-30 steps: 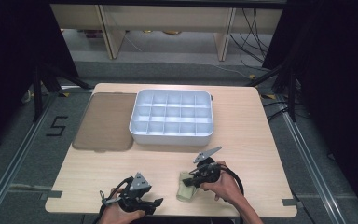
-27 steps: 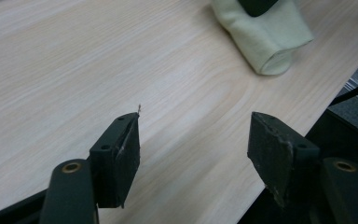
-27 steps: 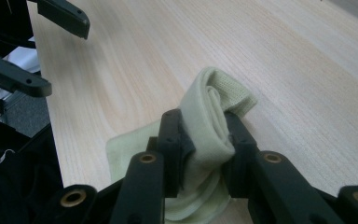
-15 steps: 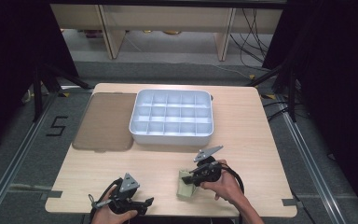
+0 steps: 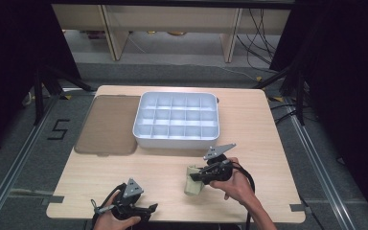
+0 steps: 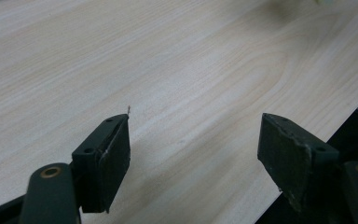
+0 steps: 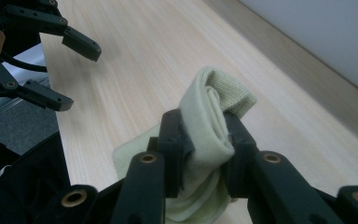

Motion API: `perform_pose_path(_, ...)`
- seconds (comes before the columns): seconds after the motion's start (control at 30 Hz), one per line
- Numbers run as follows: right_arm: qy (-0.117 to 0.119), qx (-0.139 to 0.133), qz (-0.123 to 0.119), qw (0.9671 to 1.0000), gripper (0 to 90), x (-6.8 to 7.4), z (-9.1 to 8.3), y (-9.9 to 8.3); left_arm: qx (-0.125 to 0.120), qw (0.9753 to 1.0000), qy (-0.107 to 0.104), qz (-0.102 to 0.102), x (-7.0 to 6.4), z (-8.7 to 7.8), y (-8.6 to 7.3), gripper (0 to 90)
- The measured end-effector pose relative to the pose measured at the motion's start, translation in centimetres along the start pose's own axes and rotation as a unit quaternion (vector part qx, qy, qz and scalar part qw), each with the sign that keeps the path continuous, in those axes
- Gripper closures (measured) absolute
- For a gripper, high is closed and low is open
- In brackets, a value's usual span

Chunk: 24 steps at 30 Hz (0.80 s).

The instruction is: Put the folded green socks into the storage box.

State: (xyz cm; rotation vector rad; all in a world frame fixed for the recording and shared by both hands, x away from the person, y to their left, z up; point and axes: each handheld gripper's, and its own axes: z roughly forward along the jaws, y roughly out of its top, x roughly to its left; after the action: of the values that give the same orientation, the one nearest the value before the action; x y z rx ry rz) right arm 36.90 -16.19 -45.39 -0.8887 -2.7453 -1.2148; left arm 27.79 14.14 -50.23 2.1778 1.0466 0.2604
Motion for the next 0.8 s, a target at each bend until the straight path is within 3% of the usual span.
perform_pose_path(0.2, -0.021, 0.0, -0.011, 0.9997, 73.4, -0.4, -0.9, 0.3, -0.001, 1.0, 0.001, 0.004, 0.2, 0.0, 0.0, 25.0)
perform_pose_path(0.27, -0.024, -0.002, -0.002, 0.9997, 73.4, -0.3, -1.0, 0.3, -0.001, 1.0, 0.001, 0.004, 0.2, 0.0, 0.0, 25.0)
perform_pose_path(0.33, -0.03, -0.003, -0.011, 0.9995, 73.4, -0.7, -1.3, 0.4, -0.002, 1.0, 0.001, -0.005, 0.1, -0.1, 0.0, 25.0)
perform_pose_path(0.47, -0.034, -0.008, -0.01, 0.9993, 73.4, -1.1, -1.5, 0.4, -0.002, 1.0, 0.001, 0.004, 0.3, -0.1, 0.0, 25.0)
perform_pose_path(0.5, -0.035, -0.009, -0.01, 0.9993, 73.4, -1.4, -1.7, 0.5, -0.004, 1.0, -0.003, -0.005, 0.2, 0.1, 0.0, 25.0)
perform_pose_path(0.8, -0.042, -0.009, 0.001, 0.9991, 73.3, -2.2, -2.2, 0.8, 0.004, 1.0, 0.002, 0.003, 0.2, 0.1, 0.0, 24.5)
